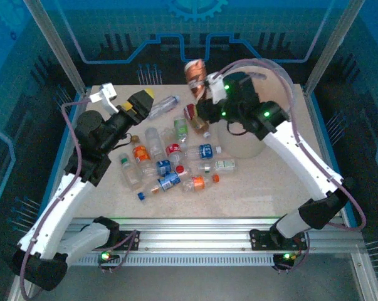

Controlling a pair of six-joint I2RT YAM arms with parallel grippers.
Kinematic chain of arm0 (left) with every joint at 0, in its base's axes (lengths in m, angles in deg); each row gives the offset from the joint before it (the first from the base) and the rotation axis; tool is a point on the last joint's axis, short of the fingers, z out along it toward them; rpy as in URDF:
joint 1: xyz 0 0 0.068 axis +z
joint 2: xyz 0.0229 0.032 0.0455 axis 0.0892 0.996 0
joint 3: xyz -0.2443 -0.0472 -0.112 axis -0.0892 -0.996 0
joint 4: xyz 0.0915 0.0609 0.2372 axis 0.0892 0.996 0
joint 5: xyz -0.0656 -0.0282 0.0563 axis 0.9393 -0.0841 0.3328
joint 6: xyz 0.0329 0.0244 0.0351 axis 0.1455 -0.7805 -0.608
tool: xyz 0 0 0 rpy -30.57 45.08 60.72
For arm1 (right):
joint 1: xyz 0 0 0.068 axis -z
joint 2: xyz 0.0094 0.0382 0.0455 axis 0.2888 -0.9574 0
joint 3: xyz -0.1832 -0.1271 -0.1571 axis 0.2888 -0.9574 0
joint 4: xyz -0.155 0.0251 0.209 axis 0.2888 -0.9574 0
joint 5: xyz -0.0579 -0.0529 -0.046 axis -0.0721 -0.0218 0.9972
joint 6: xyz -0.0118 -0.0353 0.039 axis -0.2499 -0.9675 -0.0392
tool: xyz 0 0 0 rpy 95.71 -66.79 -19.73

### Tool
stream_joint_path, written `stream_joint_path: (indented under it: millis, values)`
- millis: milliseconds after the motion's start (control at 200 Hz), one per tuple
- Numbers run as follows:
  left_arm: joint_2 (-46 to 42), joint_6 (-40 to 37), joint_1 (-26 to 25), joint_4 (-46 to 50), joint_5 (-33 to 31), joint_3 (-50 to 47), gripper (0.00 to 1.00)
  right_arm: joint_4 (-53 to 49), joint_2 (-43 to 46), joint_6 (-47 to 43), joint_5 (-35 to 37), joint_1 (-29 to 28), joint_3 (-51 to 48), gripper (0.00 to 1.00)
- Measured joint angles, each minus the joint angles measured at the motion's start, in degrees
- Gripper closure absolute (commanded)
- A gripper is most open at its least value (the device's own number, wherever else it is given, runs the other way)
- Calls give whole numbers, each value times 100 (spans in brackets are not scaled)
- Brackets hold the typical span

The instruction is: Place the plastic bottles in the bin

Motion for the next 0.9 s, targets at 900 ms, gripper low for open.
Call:
stream_joint_path:
  millis: [900]
  values:
    - [-660, -649, 39, 994, -1462, -616, 1, -2417, -1790, -1012, 920, 2280, 1357, 100]
